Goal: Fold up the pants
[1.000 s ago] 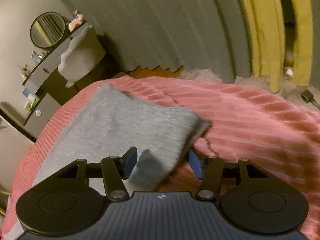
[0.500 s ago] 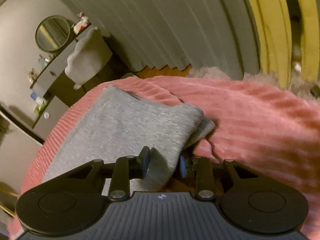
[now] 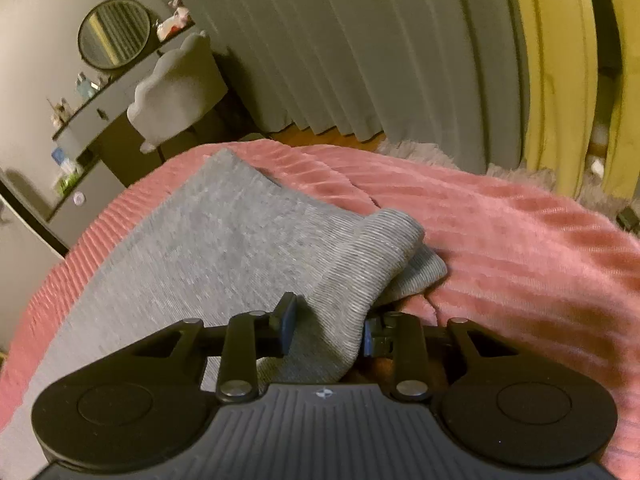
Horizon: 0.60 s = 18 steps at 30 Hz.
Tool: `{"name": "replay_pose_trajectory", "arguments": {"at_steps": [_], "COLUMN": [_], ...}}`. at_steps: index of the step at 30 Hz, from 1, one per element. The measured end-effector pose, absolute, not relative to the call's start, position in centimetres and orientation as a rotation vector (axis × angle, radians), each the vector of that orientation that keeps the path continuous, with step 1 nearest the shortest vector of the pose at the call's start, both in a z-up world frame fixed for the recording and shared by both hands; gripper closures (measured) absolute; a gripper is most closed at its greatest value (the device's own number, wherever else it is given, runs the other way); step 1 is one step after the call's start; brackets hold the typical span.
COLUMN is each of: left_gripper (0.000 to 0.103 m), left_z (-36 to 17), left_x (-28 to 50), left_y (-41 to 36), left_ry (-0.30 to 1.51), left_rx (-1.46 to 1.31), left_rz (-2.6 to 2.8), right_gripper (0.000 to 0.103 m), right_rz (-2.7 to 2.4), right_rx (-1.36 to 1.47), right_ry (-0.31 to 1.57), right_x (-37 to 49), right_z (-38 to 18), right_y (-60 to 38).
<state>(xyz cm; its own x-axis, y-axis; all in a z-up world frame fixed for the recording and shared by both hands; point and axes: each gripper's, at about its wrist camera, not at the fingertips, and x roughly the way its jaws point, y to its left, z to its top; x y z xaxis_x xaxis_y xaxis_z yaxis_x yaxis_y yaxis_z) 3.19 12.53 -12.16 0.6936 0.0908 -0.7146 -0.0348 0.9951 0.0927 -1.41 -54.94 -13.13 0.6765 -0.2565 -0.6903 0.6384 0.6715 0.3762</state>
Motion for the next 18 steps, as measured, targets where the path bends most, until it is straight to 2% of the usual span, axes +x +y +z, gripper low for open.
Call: {"name": "replay_pose_trajectory", "arguments": {"at_steps": [5,7,14,15,18], "left_gripper": [0.022,0.022,0.020,0.020,0.019], "left_z": [-12.2,-12.2,-12.2,-12.3,-12.3], "left_x": [3.2,3.2,3.2,3.3,3.3], "left_y": [12.4,12.4,12.3,12.3,12.3], "left_ry": [0.802,0.802,0.803,0.803,0.803], "left_rx": [0.078,0.083,0.089,0.089,0.091], "left_rz": [0.069,0.069,0.064,0.064,0.062], "right_gripper": [0.059,0.051,0.046,0.044,0.027], "right_rz": [-0.540,-0.528,-0.527,-0.522,-0.479], "right_rx": [0.609,0.581,0.532,0.532,0.538], "right_ry": [0.660,0.671,0.688,0.685,0.679], "right_x": [-0.8,-0.5,0.1,0.1,0.2], "right_z": [-13.0,-12.9,-12.7,-12.7,-12.8], "right_y": [-54.4,-54.1,-53.7,-53.7,-53.7]}}
